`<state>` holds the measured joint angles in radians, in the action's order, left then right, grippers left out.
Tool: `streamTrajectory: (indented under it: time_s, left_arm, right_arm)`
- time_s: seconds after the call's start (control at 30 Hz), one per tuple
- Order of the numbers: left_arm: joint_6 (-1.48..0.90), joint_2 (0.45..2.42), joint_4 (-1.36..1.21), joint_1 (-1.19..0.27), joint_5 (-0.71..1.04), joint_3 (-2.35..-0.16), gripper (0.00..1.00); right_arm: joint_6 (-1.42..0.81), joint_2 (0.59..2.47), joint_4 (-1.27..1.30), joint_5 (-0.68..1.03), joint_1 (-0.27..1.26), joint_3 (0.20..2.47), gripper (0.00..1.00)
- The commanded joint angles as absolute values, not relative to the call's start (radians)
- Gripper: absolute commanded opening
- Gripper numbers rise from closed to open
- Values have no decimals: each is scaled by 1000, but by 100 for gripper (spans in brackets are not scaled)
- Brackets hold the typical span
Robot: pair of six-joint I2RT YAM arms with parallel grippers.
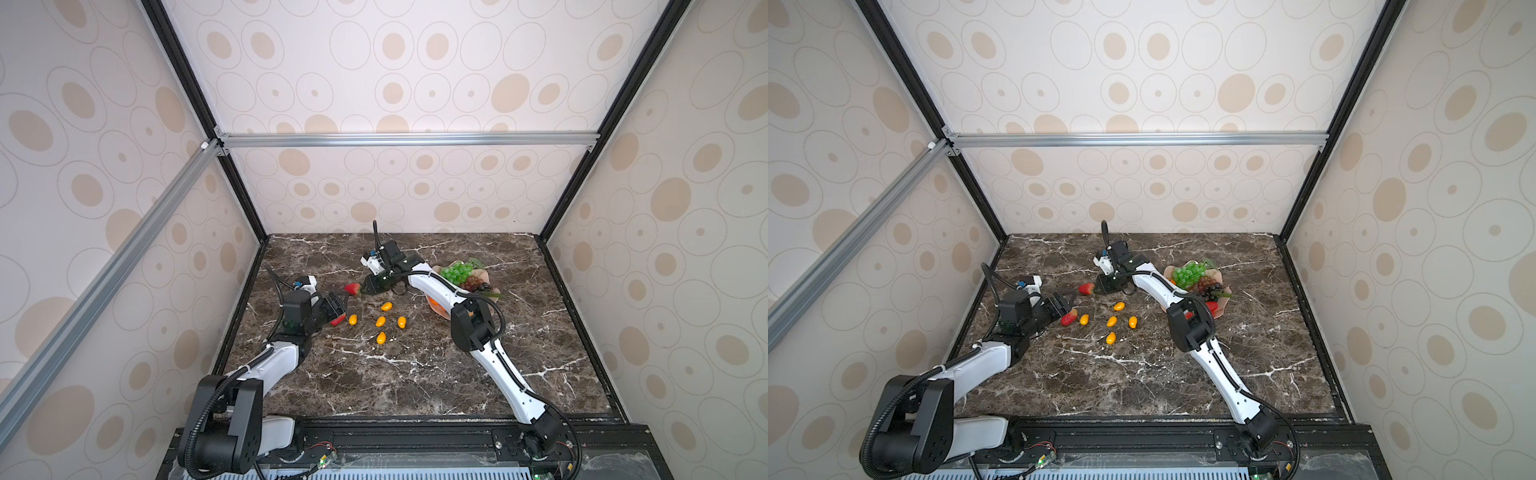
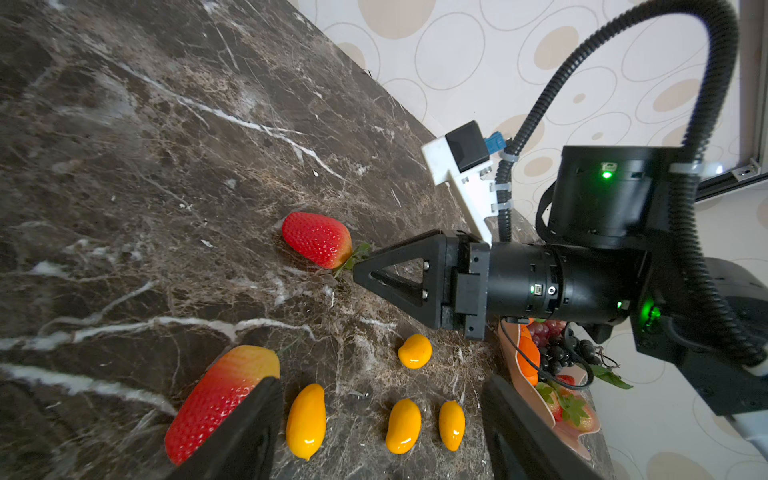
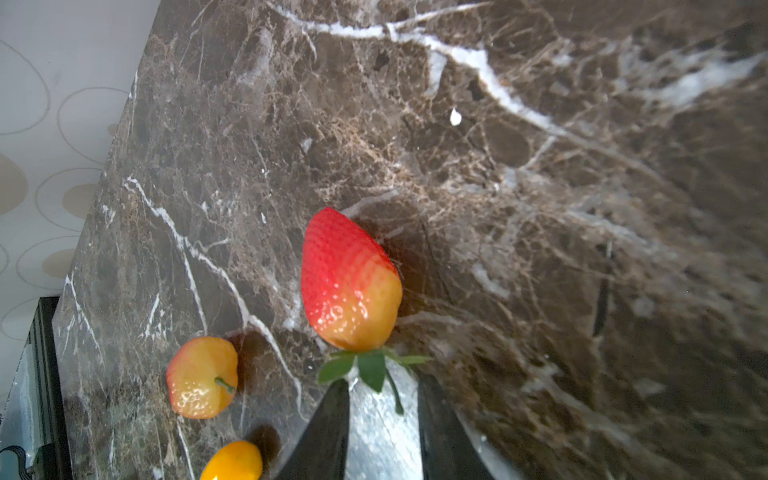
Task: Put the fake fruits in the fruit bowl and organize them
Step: 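Lower the right gripper over a red-yellow strawberry while the left gripper hovers, then close the right gripper on the red-yellow strawberry and lift it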
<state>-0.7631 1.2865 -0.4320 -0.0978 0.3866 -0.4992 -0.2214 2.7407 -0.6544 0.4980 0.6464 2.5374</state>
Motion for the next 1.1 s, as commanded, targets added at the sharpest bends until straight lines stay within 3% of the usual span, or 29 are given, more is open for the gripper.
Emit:
streamTrajectory:
  time_s: [0.0,1.07]
  left_arm:
    - [-769,1290,-455,-89,397,-500,76]
    - [-742,1251,-432,-72,401,-499,79]
  right_arm:
    - [-226,2764,-672,512,645,2568,31]
    - [-221,2739,-674,522,644,2569,0]
